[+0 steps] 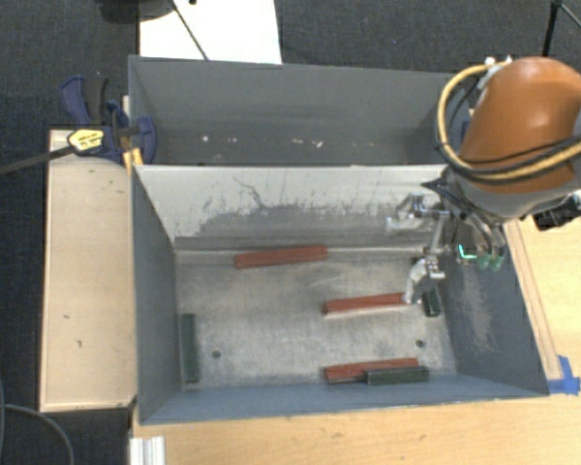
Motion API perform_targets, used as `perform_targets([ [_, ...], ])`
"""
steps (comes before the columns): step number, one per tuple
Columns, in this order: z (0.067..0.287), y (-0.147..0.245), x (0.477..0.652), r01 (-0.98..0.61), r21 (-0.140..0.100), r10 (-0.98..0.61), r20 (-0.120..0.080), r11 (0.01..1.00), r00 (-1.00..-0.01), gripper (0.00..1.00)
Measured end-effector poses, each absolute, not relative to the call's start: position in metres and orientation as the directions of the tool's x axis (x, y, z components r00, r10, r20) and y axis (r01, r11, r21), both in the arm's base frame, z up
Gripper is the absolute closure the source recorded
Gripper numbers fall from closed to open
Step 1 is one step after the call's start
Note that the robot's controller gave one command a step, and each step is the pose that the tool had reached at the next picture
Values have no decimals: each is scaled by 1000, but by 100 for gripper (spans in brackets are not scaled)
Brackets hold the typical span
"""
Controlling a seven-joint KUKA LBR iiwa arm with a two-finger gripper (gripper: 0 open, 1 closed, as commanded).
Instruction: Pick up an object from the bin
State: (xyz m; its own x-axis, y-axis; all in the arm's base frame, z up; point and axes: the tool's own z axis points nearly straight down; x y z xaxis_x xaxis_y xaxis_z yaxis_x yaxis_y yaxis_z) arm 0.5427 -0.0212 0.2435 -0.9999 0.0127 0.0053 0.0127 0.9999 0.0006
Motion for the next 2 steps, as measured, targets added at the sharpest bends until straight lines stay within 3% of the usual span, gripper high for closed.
perform_targets([
  [1, 248, -21, 544, 12, 0, 12, -3, 1000, -1000, 0],
  [2, 199, -20, 545, 11, 0, 11, -10, 1000, -1000, 0],
])
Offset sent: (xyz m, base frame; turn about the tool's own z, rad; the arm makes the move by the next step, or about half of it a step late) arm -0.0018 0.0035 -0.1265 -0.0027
